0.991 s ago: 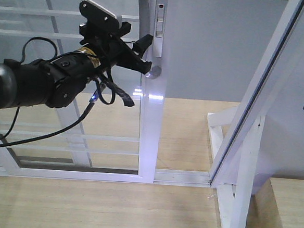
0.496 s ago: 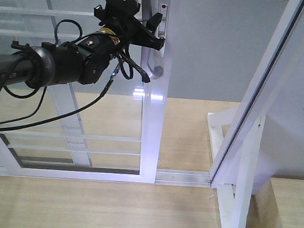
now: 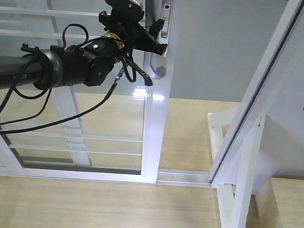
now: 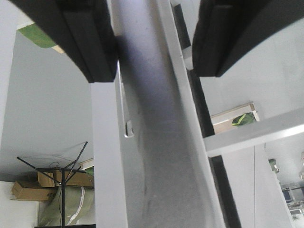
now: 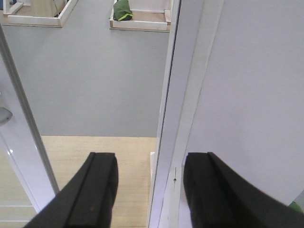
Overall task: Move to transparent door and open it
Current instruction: 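Bring the left gripper up to the silver handle and grasp it, then pull the handle with the left gripper, sliding the glass door open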
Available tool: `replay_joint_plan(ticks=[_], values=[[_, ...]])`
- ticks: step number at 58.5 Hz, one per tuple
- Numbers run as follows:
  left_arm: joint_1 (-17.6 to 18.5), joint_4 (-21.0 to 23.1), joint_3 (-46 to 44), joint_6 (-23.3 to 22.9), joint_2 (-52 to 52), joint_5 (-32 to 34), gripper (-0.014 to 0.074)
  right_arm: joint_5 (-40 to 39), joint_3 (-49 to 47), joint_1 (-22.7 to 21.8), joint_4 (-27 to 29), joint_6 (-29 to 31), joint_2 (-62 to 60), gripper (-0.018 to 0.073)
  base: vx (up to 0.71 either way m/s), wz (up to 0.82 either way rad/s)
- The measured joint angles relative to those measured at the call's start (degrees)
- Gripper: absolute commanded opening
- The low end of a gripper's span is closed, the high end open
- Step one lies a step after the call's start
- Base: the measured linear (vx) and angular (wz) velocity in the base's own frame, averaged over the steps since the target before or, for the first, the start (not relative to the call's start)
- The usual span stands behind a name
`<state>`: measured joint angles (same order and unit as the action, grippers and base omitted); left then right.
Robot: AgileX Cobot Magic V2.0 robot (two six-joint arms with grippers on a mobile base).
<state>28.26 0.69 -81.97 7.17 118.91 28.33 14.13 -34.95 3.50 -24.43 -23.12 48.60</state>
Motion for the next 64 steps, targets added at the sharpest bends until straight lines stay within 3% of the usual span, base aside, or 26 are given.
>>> replay_joint_plan(ticks=[6, 23, 47, 64], values=[[0.25, 2.66, 0.0, 0.64, -0.27, -0.84, 0.0447, 0.0, 0.0, 0.0, 0.0, 0.0, 0.0, 0.0406, 0.0, 0.0], [-0.02, 11.66, 0.0, 8.73, -2.33, -6.14, 0.0447, 0.0, 0.0, 0.0, -2.35, 0.0, 0.0, 0.0406, 0.0, 0.0], [-2.96, 15.39, 0.0, 10.4, -4.17, -10.78, 0.0447, 0.0, 0.0, 0.0, -2.74, 0.0, 0.0, 0.0406, 0.0, 0.0], [-6.02, 17.02, 0.0, 10.51, -6.4, -18.73, 0.0447, 0.0, 0.0, 0.0, -2.74, 0.0, 0.0, 0.0406, 0.0, 0.0]])
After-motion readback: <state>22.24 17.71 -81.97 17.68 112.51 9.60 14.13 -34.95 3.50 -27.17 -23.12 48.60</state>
